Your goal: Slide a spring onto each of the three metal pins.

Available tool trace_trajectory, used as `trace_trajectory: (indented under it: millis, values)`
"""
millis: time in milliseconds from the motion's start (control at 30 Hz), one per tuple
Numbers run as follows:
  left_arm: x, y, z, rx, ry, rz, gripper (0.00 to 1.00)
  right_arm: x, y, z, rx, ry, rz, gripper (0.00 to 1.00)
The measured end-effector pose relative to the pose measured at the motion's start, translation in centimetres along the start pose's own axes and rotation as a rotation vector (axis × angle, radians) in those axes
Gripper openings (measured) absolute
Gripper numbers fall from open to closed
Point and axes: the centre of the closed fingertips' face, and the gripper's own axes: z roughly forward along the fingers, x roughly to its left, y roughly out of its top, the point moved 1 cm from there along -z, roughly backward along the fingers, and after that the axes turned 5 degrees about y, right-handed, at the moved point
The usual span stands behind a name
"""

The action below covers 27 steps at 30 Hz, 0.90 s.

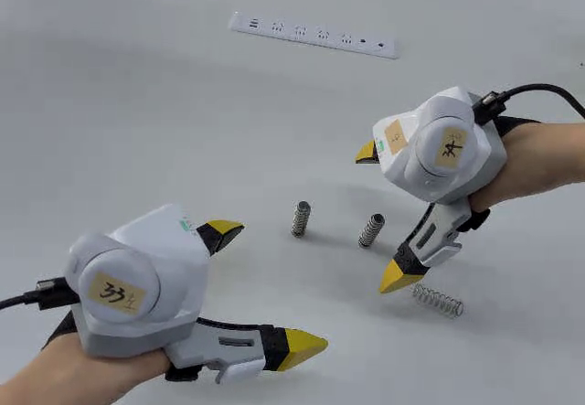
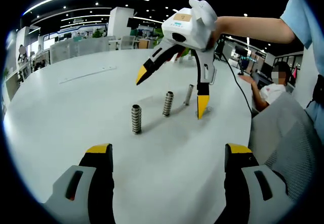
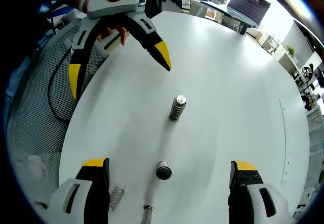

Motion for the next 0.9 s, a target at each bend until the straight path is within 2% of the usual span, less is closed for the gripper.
trace_trajectory:
  millis: [567,900]
  values:
    - [0.2,0.7,-0.2,-0.011,0.008,0.015,0.90,1.4,0.0,-1.9,-0.104,-0.062,0.104,0.99]
    - [0.1,1.4,-0.5,-0.013,0.015,0.035,0.90,2.0,-0.3,-4.1,-0.172,-0.136,0.163,0.99]
